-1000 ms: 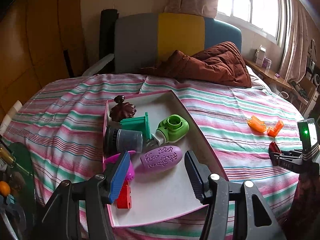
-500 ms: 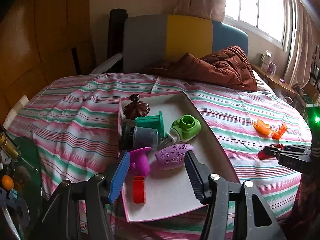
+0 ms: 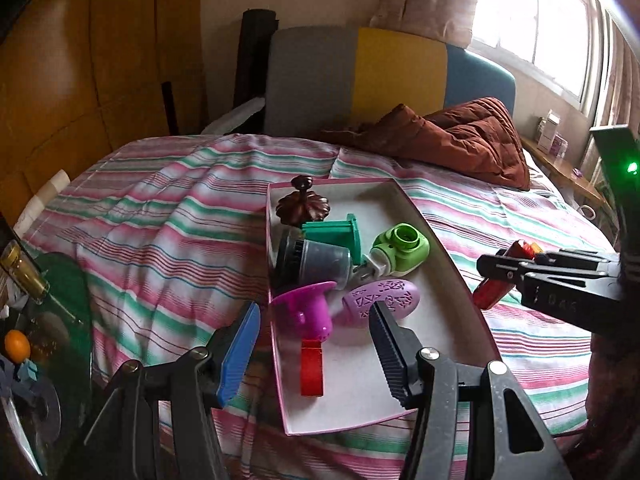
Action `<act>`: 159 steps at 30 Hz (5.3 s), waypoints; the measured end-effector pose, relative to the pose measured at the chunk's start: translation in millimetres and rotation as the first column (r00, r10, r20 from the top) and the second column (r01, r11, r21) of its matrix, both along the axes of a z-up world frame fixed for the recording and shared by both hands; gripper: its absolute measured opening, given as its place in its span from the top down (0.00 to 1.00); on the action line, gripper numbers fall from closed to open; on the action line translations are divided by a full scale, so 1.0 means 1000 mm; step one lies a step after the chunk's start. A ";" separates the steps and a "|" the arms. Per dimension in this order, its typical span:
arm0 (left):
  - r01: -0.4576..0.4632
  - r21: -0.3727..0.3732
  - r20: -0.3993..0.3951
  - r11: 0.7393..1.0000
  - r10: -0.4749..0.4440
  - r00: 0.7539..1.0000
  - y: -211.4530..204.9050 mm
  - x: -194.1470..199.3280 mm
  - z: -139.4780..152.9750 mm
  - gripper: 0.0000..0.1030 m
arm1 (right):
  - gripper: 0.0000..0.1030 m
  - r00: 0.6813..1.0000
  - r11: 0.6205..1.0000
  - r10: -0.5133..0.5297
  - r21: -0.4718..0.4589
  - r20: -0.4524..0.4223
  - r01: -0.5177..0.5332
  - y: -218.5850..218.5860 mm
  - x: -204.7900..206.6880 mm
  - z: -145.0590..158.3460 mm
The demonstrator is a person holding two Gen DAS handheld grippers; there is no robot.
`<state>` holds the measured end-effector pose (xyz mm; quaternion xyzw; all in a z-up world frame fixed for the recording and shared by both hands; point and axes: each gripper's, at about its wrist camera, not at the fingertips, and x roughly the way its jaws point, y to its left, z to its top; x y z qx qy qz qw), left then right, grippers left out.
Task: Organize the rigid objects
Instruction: 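Carry the red tube to the tray and open the right gripper, then move both grippers to the orange pieces and yellow piece, then grasp the yellow piece with the left gripper while the right gripper grasps the orange block, then carry the yellow piece to the tray and release it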
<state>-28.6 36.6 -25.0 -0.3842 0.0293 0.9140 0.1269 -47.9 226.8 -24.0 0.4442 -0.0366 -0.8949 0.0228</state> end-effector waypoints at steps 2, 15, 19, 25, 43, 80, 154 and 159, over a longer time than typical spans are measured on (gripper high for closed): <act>-0.007 0.005 0.002 1.000 0.007 1.000 -0.002 -0.002 -0.001 0.45 | 0.75 1.000 0.999 0.022 -0.047 0.013 -0.021 -0.003 -0.004 0.000; -0.020 -0.007 0.012 1.000 0.020 1.000 -0.007 -0.002 -0.004 0.45 | 0.56 0.993 0.999 0.044 -0.013 0.110 -0.043 -0.027 -0.049 -0.040; -0.028 -0.001 0.020 1.000 0.028 0.999 -0.009 -0.003 -0.005 0.45 | 0.46 0.997 0.999 0.020 -0.031 0.079 -0.018 -0.018 -0.041 -0.033; -0.019 -0.008 0.011 1.000 0.019 1.000 -0.004 -0.001 -0.001 0.45 | 0.40 1.000 1.000 0.007 -0.016 0.025 -0.007 -0.010 -0.025 -0.017; 0.070 -0.049 -0.016 0.996 -0.071 0.997 0.033 0.008 0.012 0.45 | 0.27 0.981 0.984 -0.162 0.062 -0.111 0.169 0.084 0.035 0.018; 0.502 0.053 0.219 0.863 -0.500 0.838 0.260 -0.016 -0.015 0.45 | 0.10 0.645 0.633 -0.763 -0.267 -0.053 0.727 0.313 0.119 0.000; 0.468 0.055 0.145 0.882 -0.471 0.870 0.226 0.014 -0.023 0.76 | 0.58 0.866 0.877 -0.481 0.063 0.136 0.477 0.255 0.044 -0.076; 0.450 0.054 0.109 0.891 -0.453 0.885 0.212 0.017 -0.008 0.76 | 0.58 0.871 0.880 -0.474 0.084 0.128 0.466 0.252 0.043 -0.078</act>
